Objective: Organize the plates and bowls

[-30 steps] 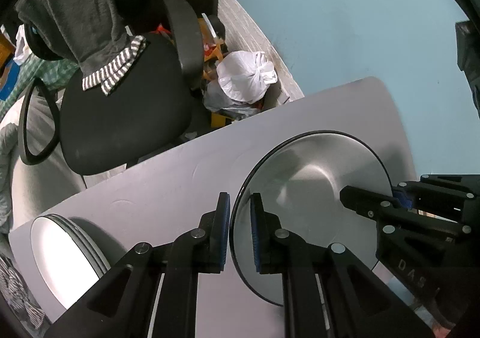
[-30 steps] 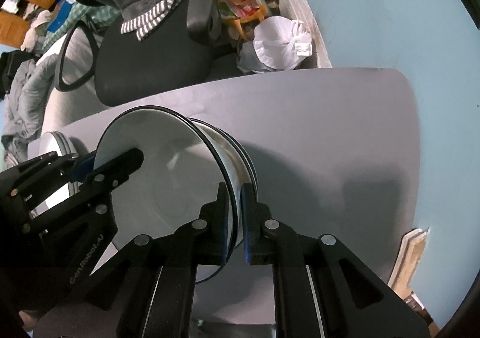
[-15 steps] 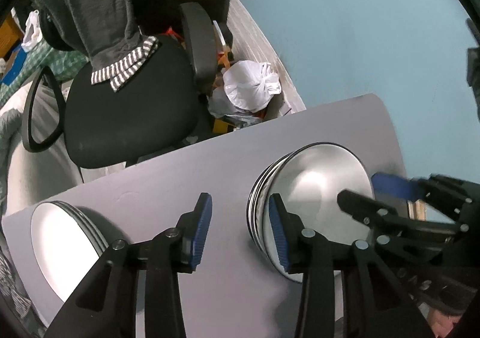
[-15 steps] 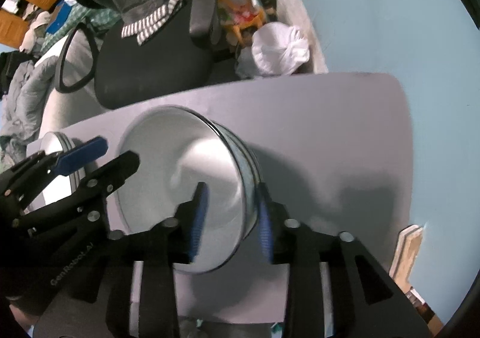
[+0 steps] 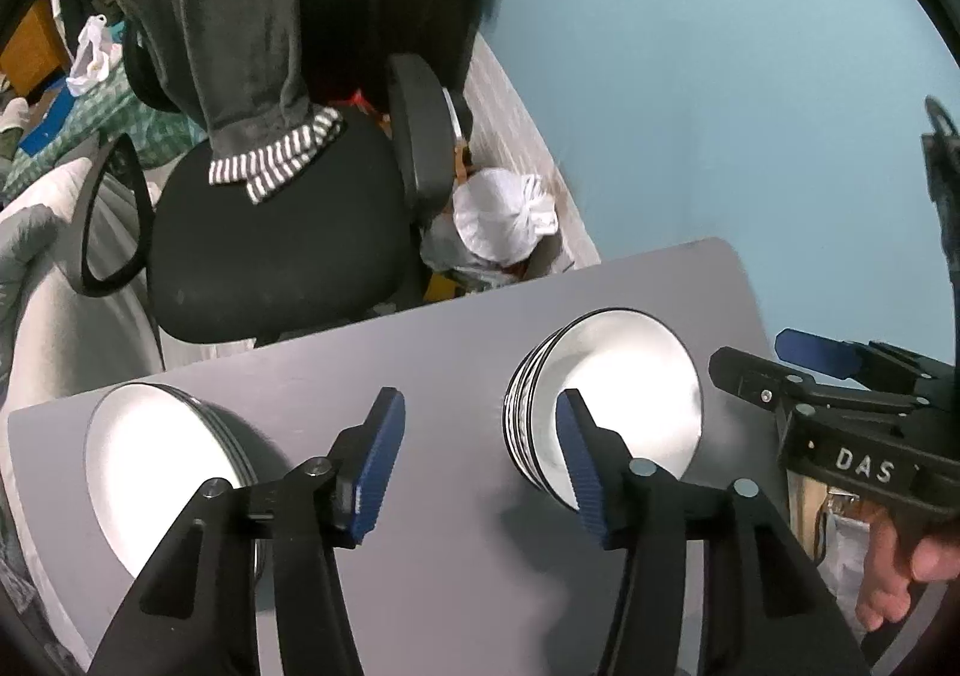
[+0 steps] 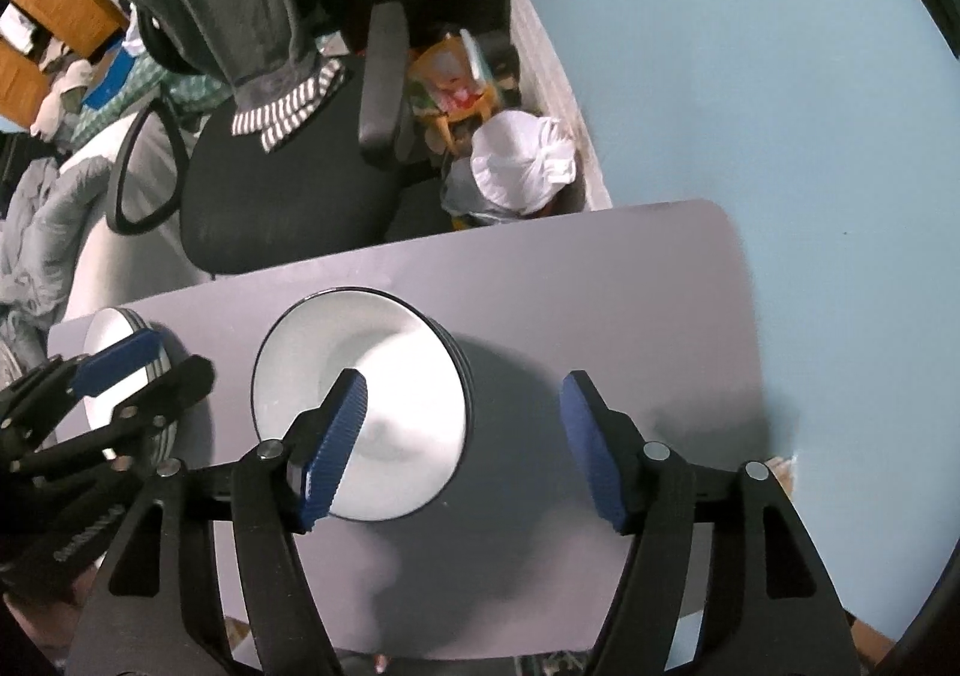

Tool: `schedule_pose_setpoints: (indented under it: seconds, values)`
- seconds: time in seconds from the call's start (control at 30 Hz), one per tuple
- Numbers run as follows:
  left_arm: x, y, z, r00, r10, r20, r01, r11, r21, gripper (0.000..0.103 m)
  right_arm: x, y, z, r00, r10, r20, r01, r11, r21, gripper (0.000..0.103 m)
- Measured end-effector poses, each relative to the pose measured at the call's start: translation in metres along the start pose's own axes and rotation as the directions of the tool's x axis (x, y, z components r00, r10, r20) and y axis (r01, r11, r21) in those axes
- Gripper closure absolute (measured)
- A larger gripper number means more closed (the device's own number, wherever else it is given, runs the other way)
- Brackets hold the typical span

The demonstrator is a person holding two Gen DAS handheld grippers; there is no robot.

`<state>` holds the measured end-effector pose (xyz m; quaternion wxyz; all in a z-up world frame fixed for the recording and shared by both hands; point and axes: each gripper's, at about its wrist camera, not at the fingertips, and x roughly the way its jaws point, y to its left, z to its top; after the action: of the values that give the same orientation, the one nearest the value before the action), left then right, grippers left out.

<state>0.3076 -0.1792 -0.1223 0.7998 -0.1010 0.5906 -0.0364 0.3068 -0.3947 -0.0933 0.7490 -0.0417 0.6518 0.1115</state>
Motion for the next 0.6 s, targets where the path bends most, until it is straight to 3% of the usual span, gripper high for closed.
schedule_pose_setpoints:
  seconds: [0.1,0.27,0.6]
  values:
    - [-0.016,0.002,-0.002,0.999,0.002,0.032,-0.002,1.000,-0.002,0.046,-0.009,0.000,-0.003,1.000,-0.016,0.020,0.016,1.000,0.008,0.036]
    - [-0.039,0.006,-0.005,0.994,0.020,0.107,-0.021,1.000,0.008,0.021,-0.025,0.001,-0.008,0.998,-0.026,0.057,0.026,1.000,0.009,0.035]
    - [-0.057,0.014,-0.019,0.990,0.079,0.119,-0.079,0.997,-0.003,0.019,-0.055,0.007,-0.014,0.990,-0.022,0.140,0.023,1.000,-0.006,0.035]
